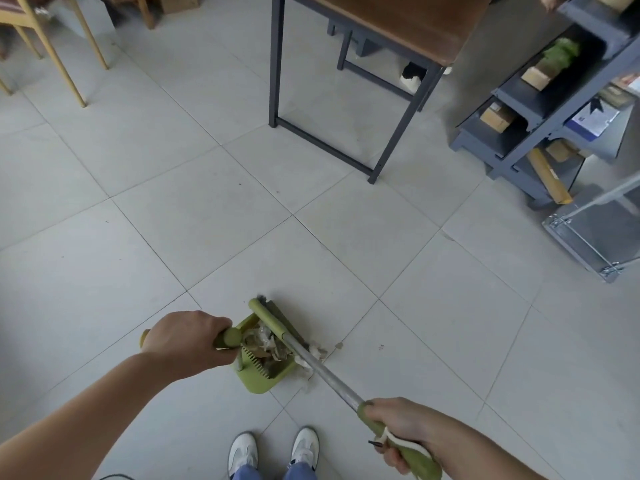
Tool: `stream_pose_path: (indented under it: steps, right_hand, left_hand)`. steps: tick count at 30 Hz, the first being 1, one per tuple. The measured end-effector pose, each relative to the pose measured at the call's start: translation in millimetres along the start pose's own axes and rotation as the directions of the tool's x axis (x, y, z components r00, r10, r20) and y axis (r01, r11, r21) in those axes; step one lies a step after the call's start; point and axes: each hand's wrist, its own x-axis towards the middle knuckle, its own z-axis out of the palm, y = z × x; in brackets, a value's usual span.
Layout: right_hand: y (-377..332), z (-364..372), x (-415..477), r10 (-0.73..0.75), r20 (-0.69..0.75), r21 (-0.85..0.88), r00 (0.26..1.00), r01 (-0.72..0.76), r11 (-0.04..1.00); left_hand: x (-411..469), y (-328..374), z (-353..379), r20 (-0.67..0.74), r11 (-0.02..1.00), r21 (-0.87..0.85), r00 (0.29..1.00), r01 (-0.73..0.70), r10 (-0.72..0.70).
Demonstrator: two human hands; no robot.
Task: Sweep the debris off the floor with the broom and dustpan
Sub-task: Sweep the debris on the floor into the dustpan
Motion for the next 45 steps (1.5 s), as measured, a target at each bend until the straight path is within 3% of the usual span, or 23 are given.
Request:
stream_pose_path:
  steps: [6,11,15,22,26,31,39,45]
  right_hand:
    - [29,-21,-16,-0.097,0.037,0.066,0.995,0.094,0.993]
    - [54,-35,-26,-0.236,-0.102,-0.061,0.966,0.231,0.971]
    - [64,-50,-35,-0.182,-0.146,0.068,0.972,0.193,0.979]
    - [80,-45,-18,-0.116,-0.272,0.120,0.955,0.154,0.981]
    - [89,-28,-8,-0.022,-0.223,0.317,0.974,0.094,0.944]
    - [74,21,8,0.044,-0.140,0.435,0.989,0.021,0.900]
    - [48,68,1,0.028,0.120,0.552,0.992,-0.090,0.829]
    - [38,85,-21,-0.051,0.157,0.525,0.986,-0.040,0.850]
  left_hand:
    - [-7,-2,1,-0.013,1.000,-0.021,1.000,0.023,-0.024]
    - [-12,-7,-9,-0.061,0.998,-0.039,0.997,0.042,-0.044]
    - [-18,-18,-16,-0.066,0.999,-0.013,0.997,0.029,-0.030]
    - [-25,-39,-14,0.020,1.000,0.011,1.000,-0.023,0.022]
    - [-27,-44,-9,0.034,0.998,0.035,0.998,-0.057,0.056]
    - [-28,-40,-1,0.054,0.998,-0.020,0.997,-0.062,0.063]
    - [-30,-24,-3,0.045,0.995,0.021,0.994,-0.097,0.096]
    - [-37,-23,0,0.031,0.996,0.043,0.996,-0.082,0.081]
